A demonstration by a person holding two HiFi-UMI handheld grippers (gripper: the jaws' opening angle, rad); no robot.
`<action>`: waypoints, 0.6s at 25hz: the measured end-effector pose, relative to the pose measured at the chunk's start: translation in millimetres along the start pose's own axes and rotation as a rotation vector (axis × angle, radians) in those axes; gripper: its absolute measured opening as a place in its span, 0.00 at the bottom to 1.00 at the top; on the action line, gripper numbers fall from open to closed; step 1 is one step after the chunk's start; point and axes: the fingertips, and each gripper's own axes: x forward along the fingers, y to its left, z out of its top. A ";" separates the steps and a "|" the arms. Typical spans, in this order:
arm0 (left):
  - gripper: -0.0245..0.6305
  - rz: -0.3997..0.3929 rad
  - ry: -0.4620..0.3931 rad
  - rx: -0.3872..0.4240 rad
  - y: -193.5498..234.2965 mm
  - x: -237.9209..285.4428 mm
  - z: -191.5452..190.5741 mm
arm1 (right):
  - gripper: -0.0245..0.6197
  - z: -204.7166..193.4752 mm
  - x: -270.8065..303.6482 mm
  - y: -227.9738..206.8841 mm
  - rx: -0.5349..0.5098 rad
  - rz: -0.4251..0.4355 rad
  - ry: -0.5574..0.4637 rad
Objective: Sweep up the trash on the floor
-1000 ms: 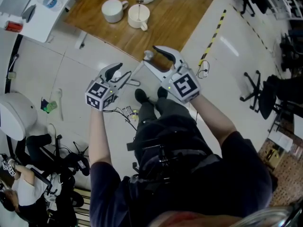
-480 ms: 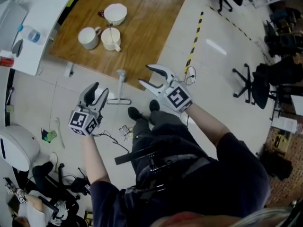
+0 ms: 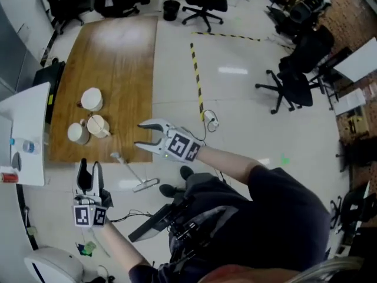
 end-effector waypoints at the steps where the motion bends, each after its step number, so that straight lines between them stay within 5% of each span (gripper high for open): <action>1: 0.35 -0.009 0.000 0.026 -6.0 6.2 9.9 | 0.41 9.9 -3.5 -1.2 -0.004 0.004 -0.013; 10: 0.34 -0.110 -0.070 0.131 -86.4 45.4 99.9 | 0.41 69.1 -54.2 -21.5 0.039 0.078 -0.091; 15: 0.34 -0.144 -0.060 0.155 -133.7 77.3 118.5 | 0.41 81.8 -78.5 -45.2 0.093 0.089 -0.170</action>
